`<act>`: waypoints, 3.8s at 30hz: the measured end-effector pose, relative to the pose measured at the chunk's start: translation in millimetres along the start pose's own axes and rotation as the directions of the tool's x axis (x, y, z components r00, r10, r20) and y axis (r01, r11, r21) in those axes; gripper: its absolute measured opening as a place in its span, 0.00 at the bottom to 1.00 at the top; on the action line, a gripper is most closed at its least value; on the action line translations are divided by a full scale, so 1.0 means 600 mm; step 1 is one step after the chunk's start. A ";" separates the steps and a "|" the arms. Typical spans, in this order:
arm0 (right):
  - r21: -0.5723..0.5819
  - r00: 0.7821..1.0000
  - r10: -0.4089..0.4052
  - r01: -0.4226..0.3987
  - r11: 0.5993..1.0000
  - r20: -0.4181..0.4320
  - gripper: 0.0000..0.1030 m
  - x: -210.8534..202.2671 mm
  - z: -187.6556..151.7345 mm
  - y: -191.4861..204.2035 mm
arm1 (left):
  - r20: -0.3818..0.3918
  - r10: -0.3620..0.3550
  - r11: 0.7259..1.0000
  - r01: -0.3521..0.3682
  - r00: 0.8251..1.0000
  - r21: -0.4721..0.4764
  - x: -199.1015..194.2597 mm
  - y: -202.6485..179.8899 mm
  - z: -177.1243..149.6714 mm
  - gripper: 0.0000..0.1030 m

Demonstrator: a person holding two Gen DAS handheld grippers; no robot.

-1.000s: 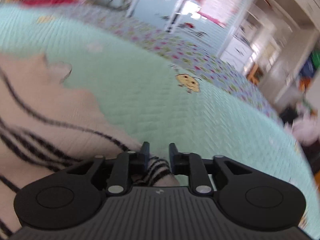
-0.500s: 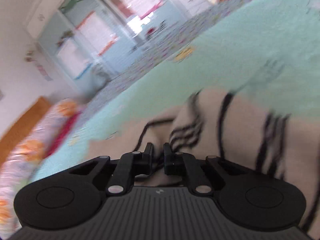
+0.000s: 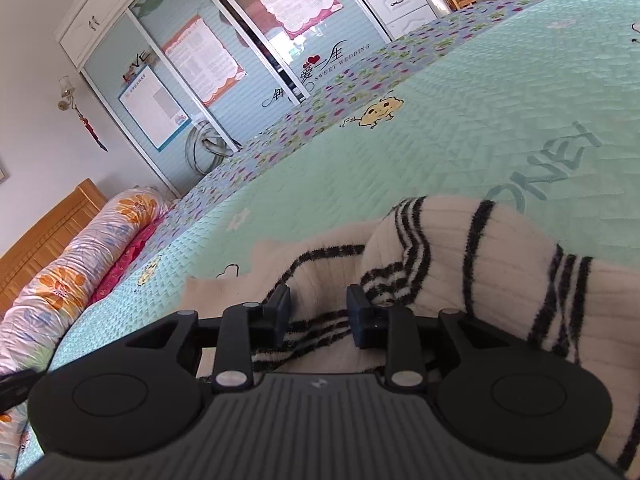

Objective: Fold clothes

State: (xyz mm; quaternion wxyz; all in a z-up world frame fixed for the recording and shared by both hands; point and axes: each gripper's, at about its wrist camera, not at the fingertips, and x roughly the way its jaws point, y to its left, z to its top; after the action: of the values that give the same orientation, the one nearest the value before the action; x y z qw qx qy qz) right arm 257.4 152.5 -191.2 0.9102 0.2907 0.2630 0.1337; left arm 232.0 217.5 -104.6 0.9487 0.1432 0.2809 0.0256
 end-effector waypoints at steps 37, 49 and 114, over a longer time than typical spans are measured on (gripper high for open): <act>0.020 0.994 0.105 -0.105 0.994 0.019 0.58 -0.002 0.000 0.001 | -0.161 0.040 0.998 -0.030 0.986 0.061 0.214 0.080 0.027 0.05; 0.009 0.992 0.125 -0.125 0.992 0.007 0.64 -0.001 0.000 0.004 | -0.181 0.164 0.980 -0.182 0.970 -0.084 0.184 0.096 -0.004 0.66; 0.046 0.987 0.160 -0.161 0.986 0.011 0.68 0.001 0.000 -0.006 | 0.182 -0.301 0.945 0.267 0.936 0.191 0.072 -0.092 0.006 0.09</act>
State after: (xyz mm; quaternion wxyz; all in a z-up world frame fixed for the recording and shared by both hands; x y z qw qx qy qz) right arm 258.4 149.9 -193.8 0.8904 0.3329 0.2383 0.1992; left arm 268.4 168.9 -140.0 0.9516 0.1800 0.1987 -0.1502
